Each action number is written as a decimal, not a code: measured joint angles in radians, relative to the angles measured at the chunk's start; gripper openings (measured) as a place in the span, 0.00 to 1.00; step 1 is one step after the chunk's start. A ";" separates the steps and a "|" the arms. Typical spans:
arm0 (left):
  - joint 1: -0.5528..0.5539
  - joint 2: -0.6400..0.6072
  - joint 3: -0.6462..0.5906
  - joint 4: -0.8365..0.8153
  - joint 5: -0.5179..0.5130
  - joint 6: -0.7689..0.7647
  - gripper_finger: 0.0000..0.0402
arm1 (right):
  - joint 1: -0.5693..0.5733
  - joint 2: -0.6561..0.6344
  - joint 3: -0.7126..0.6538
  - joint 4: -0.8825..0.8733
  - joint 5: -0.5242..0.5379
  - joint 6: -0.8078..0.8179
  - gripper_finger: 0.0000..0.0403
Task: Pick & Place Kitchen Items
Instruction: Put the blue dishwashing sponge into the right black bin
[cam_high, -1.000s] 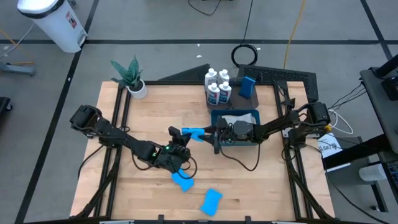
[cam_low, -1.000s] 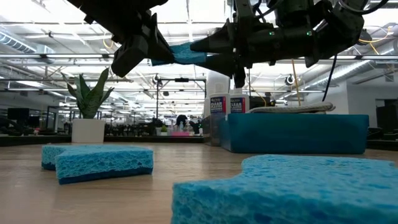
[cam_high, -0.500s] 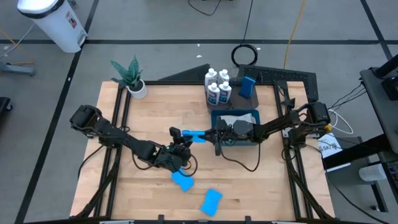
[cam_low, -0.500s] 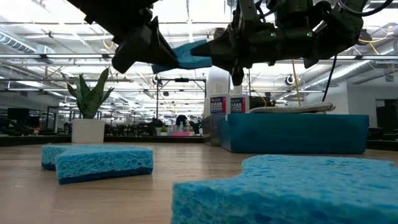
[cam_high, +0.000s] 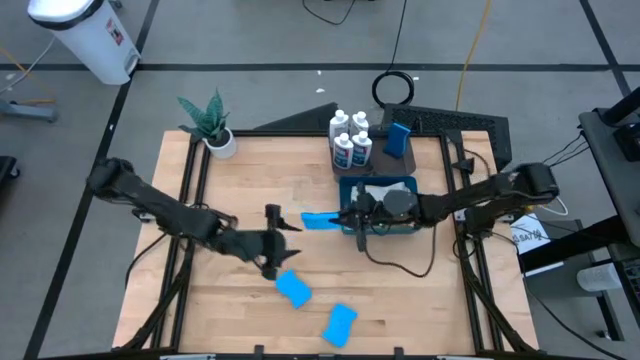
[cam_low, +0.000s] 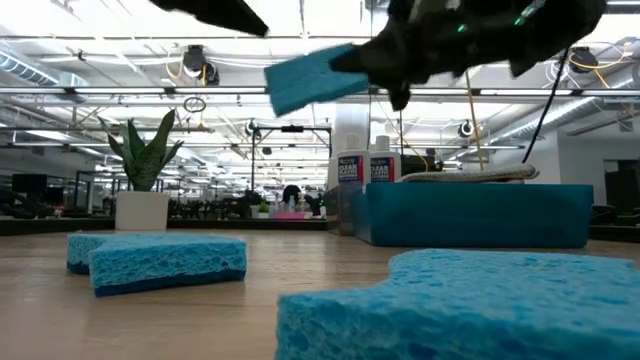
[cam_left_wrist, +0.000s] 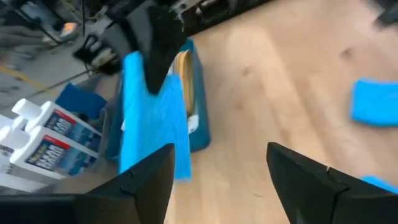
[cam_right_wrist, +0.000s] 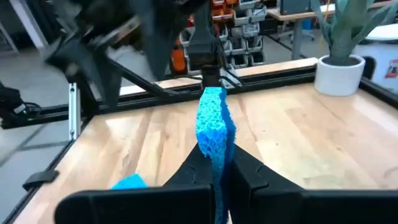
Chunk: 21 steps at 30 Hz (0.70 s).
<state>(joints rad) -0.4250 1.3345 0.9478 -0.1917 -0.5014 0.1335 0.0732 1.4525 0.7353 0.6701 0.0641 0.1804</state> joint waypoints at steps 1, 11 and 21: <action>0.004 -0.036 -0.013 -0.003 0.023 -0.014 0.64 | 0.009 -0.027 0.000 -0.038 0.021 -0.010 0.00; 0.035 -0.432 -0.390 0.200 0.052 -0.036 0.65 | 0.120 -0.217 0.000 -0.340 0.405 -0.079 0.00; 0.098 -0.834 -0.636 0.294 0.047 -0.066 0.65 | 0.138 -0.320 -0.001 -0.542 0.706 -0.043 0.00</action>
<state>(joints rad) -0.3272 0.5007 0.3122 0.1022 -0.4548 0.0677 0.2115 1.1323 0.7345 0.1283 0.7702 0.1370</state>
